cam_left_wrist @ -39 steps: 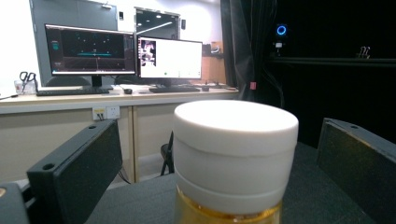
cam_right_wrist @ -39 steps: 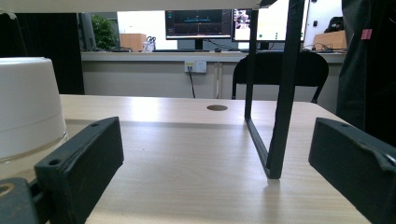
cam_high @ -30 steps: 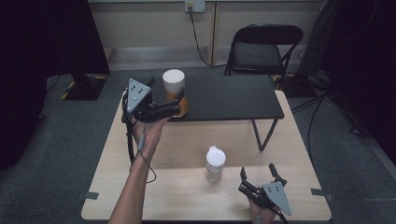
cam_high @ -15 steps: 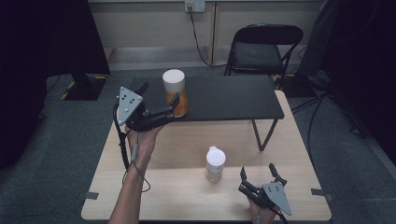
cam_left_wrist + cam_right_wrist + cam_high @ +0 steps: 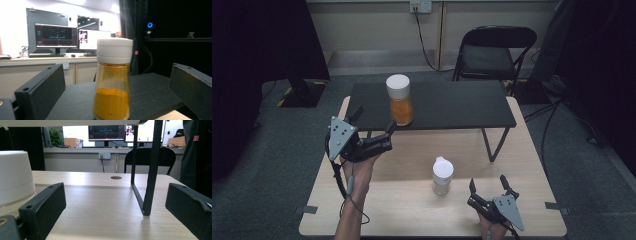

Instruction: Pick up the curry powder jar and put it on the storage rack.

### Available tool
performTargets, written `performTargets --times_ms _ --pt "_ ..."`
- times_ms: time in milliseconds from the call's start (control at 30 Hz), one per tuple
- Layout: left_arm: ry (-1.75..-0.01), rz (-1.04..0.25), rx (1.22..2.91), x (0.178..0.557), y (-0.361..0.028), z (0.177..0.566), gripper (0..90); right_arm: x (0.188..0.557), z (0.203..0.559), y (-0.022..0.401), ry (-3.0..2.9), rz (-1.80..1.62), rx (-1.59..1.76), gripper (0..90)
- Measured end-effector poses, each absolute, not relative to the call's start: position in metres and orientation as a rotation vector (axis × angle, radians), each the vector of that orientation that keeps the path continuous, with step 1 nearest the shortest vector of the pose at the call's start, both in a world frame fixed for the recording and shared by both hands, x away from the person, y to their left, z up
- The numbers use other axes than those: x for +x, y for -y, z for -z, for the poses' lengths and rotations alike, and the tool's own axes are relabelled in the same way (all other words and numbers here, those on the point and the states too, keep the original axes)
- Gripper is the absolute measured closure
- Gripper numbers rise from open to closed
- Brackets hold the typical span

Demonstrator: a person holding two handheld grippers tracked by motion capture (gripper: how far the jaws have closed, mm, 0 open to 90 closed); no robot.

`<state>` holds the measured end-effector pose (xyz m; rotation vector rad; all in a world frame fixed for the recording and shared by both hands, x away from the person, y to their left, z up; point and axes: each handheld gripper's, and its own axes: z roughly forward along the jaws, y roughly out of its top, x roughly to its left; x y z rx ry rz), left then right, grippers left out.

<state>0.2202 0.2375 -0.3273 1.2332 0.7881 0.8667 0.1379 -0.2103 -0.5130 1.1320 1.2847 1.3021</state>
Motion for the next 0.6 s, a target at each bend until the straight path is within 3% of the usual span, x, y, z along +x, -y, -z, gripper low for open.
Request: performTargets --times_ms 600 --pt "-0.856 -0.854 1.187 0.188 -0.253 0.381 0.0 0.138 0.513 0.210 -1.285 -1.302 1.132 1.6"
